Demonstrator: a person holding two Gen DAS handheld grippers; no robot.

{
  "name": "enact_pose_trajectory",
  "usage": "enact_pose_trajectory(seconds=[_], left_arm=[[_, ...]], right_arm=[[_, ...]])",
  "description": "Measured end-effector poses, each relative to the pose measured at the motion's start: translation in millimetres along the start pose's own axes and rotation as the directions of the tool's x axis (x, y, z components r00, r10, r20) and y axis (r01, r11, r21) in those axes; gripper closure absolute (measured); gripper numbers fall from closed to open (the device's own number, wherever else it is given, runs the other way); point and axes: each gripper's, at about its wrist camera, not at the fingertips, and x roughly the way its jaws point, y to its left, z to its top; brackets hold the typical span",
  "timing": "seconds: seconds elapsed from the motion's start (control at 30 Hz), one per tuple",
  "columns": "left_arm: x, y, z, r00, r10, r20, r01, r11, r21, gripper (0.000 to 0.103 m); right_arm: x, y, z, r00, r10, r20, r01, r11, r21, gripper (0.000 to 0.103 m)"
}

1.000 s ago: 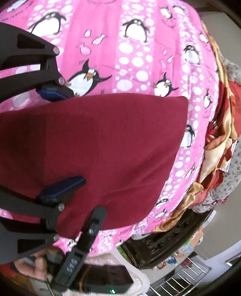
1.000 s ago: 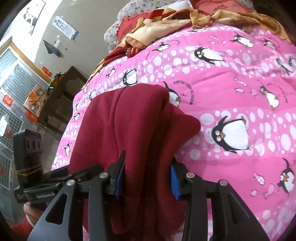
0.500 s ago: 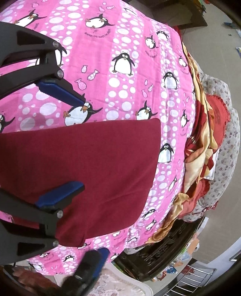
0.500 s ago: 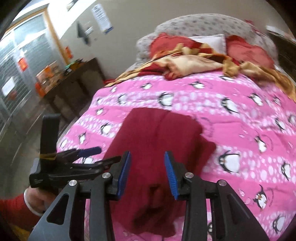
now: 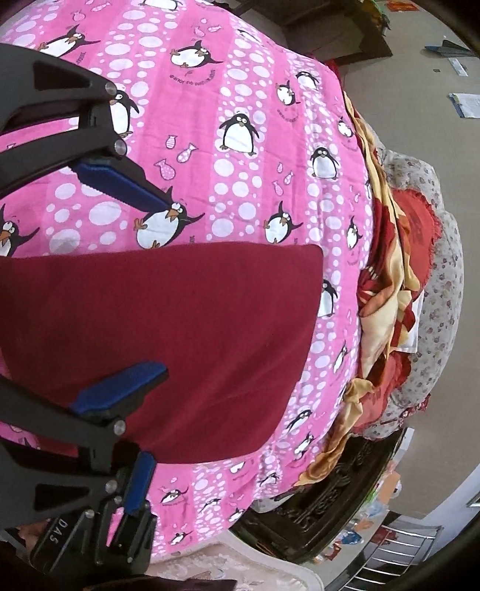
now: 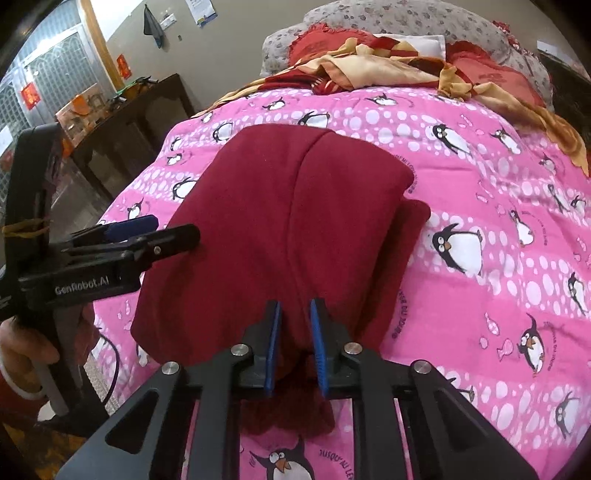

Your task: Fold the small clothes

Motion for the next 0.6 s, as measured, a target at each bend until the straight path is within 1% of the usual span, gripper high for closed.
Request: enact_pose_trajectory(seconds=[0.1,0.2,0.3,0.37,0.43,0.5,0.6], left_arm=[[-5.3,-2.8,0.8,1.000,0.019,0.023,-0.020,1.000,0.023,0.016],[-8.9,-4.0,1.3,0.998,0.036,0.047,-0.037,0.999,0.036,0.016],[-10.4,-5.1,1.9,0.998,0.039,0.055,-0.041,0.999,0.035,0.016],[-12.6,-5.3,1.9,0.997,0.041,0.062,-0.043,0.999,0.033,0.016],[-15.4,-5.6,3.0,0.997,0.043,0.069,-0.045,0.998,0.036,0.016],[-19.6,-6.8,3.9,0.995,0.052,0.080,-0.055,0.998,0.042,0.016],[-26.5,-7.7,5.2,0.993,0.062,0.099,-0.067,0.996,0.051,0.016]], right_arm=[[-10.8,3.9,6.5,0.999,-0.003,0.033,0.003,1.000,0.007,0.074],[-26.6,10.8,6.2,0.998,0.024,0.062,-0.024,1.000,0.001,0.074],[-27.3,21.1,0.8,0.999,0.023,0.042,-0.022,0.999,-0.030,0.074],[-19.9,25.4,-6.2,1.000,0.017,0.018,-0.016,0.999,-0.042,0.074],[-9.4,24.6,-12.7,1.000,-0.009,-0.009,0.009,0.999,-0.038,0.074],[0.0,20.6,-19.3,1.000,-0.014,-0.027,0.013,1.000,-0.027,0.074],[-1.8,20.3,-20.1,1.000,-0.012,-0.019,0.012,1.000,-0.020,0.074]])
